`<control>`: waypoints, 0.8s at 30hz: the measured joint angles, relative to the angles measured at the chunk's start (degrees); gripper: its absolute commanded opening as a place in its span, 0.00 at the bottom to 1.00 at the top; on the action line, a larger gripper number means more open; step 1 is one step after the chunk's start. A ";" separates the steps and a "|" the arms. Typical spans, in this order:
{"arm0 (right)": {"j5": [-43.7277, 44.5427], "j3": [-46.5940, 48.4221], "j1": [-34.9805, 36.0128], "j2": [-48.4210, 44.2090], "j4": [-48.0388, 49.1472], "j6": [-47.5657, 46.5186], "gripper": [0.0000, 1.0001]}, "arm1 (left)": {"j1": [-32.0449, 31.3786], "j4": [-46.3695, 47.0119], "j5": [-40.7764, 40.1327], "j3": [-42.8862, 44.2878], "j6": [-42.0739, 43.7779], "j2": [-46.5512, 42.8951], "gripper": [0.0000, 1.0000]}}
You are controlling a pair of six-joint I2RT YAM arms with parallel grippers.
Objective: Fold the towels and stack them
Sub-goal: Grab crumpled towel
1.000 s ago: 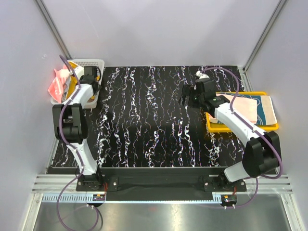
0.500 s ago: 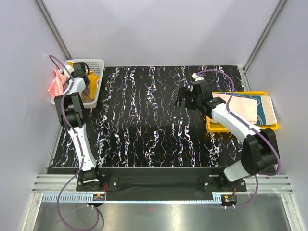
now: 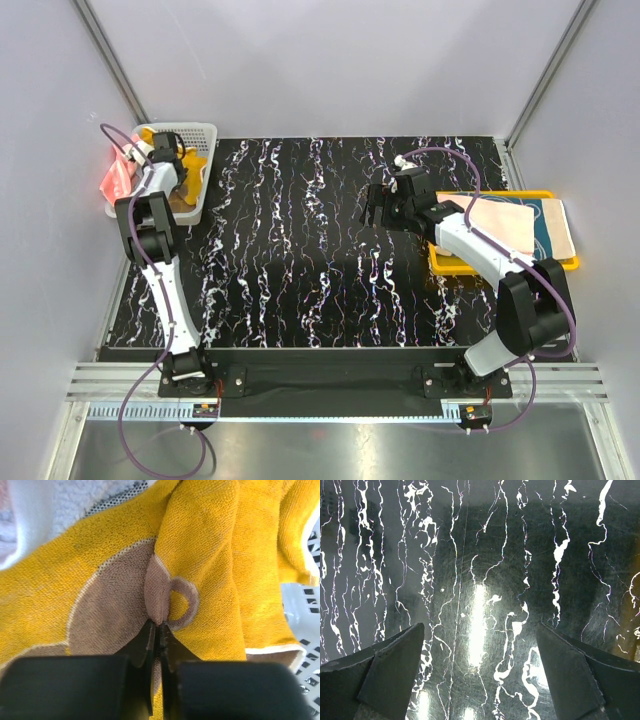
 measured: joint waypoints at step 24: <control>-0.15 0.28 0.00 0.11 0.28 -0.04 1.00 | -1.05 26.29 3.26 -29.64 -3.85 -25.44 0.00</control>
